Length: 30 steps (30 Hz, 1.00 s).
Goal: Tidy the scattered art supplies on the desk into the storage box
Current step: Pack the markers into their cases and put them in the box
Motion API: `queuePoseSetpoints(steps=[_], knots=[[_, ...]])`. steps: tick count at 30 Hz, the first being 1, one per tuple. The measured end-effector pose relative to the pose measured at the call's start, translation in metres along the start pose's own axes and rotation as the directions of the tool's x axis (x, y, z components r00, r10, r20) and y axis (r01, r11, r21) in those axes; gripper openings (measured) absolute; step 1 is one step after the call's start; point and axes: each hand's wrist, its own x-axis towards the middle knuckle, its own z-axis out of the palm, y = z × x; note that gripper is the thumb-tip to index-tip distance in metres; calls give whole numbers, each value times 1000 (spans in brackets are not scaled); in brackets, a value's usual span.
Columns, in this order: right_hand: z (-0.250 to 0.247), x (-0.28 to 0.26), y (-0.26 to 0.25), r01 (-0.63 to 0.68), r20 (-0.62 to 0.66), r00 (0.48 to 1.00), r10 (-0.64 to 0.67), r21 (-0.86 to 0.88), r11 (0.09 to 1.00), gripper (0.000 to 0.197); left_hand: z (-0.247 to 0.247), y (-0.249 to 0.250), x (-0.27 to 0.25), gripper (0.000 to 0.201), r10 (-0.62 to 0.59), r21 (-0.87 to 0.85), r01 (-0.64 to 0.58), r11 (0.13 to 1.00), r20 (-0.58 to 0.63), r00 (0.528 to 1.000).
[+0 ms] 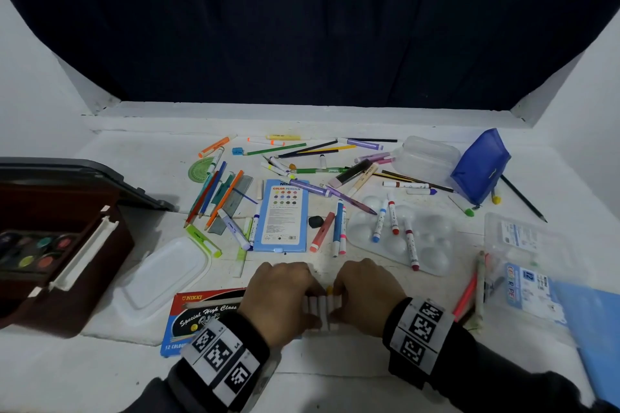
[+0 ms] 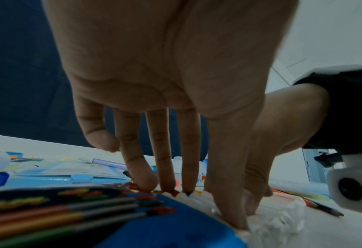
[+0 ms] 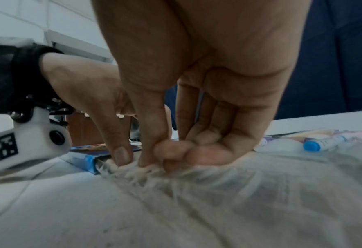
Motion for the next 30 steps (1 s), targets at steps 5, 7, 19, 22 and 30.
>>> queuePoseSetpoints(steps=[5,7,19,22,30], knots=[[-7,-2,3,25,30,999,-24,-19,1000,50,-3,1,0,37,-10,-11,10,1000,15,1000],[-9,-4,4,30,31,999,-30,6,1000,48,-5,1,0,37,-21,-37,22,999,34,999],[-48,-16,57,34,-214,977,16,225,974,18,-46,16,37,18,7,-408,-96,908,-213,977],[-72,-14,88,-22,-259,963,74,199,980,11,-58,34,68,11,71,-428,-230,874,-356,932],[-117,11,189,-305,-262,914,310,60,950,3,-61,76,172,11,106,-132,-169,977,-389,915]])
